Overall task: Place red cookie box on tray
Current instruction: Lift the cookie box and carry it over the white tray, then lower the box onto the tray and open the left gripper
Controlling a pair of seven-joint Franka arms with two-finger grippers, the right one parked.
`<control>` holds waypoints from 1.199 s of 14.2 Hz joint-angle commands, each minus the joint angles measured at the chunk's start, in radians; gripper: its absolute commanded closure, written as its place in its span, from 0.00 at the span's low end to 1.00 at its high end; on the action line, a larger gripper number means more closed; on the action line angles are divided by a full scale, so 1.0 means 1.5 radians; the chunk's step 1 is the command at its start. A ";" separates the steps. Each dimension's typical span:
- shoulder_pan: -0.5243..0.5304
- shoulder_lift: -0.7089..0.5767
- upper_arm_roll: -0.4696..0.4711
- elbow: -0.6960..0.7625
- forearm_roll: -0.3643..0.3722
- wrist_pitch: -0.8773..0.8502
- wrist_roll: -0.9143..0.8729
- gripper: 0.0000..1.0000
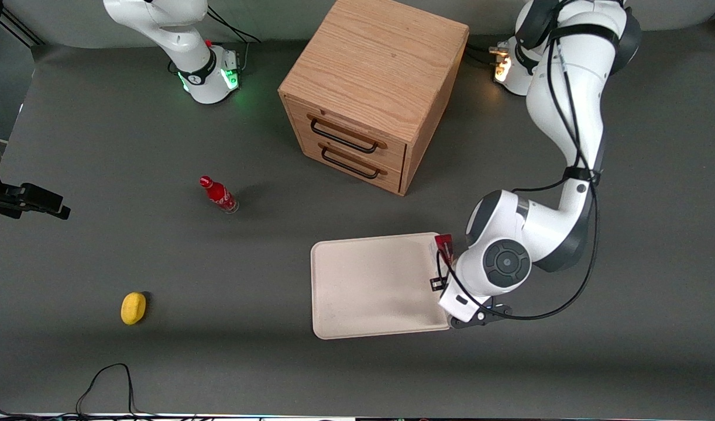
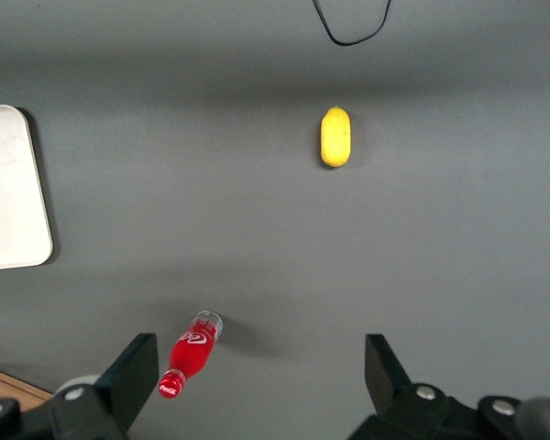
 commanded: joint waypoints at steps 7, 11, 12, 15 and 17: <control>-0.017 0.024 -0.002 -0.027 -0.005 0.047 0.036 1.00; -0.017 0.023 -0.002 -0.038 -0.005 0.048 0.036 0.00; -0.017 0.022 -0.002 -0.038 -0.005 0.048 0.036 0.00; -0.016 0.021 -0.002 -0.039 -0.004 0.048 0.038 0.00; -0.016 0.020 -0.002 -0.040 -0.004 0.047 0.039 0.00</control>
